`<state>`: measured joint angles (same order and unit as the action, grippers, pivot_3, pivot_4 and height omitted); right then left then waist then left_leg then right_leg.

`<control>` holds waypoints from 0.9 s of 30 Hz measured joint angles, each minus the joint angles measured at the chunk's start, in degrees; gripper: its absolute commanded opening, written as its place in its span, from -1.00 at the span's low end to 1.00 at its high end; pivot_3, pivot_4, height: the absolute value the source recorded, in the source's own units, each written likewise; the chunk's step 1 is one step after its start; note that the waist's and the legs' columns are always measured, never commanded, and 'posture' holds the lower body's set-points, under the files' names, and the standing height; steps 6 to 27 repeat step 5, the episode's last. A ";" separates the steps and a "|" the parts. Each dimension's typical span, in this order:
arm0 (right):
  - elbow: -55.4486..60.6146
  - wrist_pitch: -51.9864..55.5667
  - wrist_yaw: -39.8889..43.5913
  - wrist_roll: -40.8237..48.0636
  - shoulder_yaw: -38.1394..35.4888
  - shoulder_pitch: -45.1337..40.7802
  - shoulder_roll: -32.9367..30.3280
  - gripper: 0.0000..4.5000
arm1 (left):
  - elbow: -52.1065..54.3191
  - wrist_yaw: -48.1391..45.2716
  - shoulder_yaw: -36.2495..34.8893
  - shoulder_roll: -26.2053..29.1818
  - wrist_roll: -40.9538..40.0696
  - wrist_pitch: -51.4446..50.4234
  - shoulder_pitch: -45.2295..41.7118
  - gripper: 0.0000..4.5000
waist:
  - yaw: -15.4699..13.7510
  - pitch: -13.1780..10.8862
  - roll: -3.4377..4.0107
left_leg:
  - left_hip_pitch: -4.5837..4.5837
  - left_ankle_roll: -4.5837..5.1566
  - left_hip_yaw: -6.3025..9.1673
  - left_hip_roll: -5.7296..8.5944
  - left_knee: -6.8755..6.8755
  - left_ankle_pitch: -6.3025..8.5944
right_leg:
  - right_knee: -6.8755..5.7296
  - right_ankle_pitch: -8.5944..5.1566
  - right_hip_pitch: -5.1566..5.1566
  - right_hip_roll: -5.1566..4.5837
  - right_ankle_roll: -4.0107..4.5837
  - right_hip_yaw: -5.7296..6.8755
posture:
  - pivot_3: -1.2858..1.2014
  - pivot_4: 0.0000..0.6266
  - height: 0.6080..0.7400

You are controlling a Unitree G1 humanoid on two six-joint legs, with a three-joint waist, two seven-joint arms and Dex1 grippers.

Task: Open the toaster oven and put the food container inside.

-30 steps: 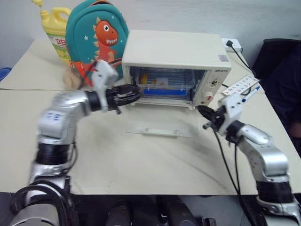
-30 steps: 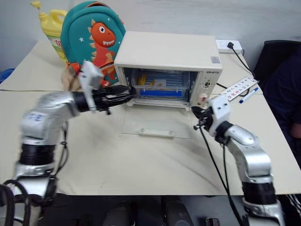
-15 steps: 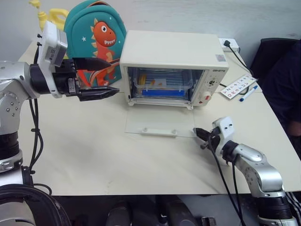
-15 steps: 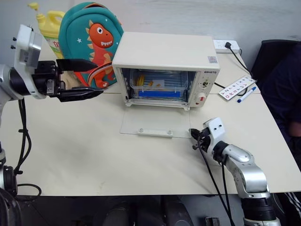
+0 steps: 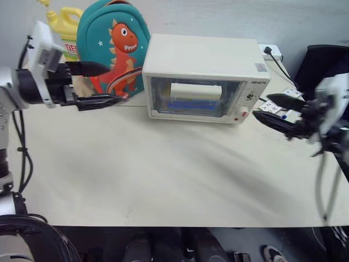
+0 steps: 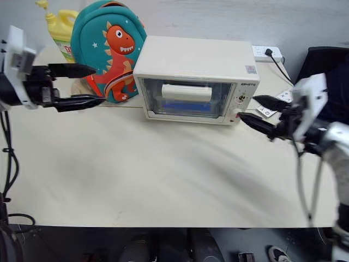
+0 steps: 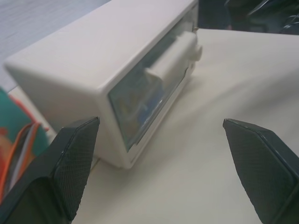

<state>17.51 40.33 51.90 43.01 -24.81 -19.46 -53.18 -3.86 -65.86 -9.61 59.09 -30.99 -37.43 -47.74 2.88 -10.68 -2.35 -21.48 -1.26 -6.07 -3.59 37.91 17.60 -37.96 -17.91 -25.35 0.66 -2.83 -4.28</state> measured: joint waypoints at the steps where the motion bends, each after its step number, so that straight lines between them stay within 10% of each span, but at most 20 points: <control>1: -0.29 0.26 1.90 0.47 -0.20 1.00 -1.04 0.99 | -1.08 -0.39 -0.11 0.38 0.16 0.57 0.05 1.00 | 0.03 -0.01 0.00 | 0.00 0.02 -0.04 0.02 0.02 0.01 | -0.01 0.01 0.00 -0.02 -0.02 -0.05 | 0.03 -0.52 1.00; 27: -2.44 1.01 5.57 0.78 -0.99 2.90 -4.38 0.99 | -3.91 -0.89 -0.68 1.34 0.86 1.33 0.05 1.00 | 0.49 -0.02 0.03 | 0.06 0.21 -0.32 0.06 0.15 0.10 | -0.09 0.11 -0.01 -0.05 -0.19 -0.39 | 0.03 -0.52 1.00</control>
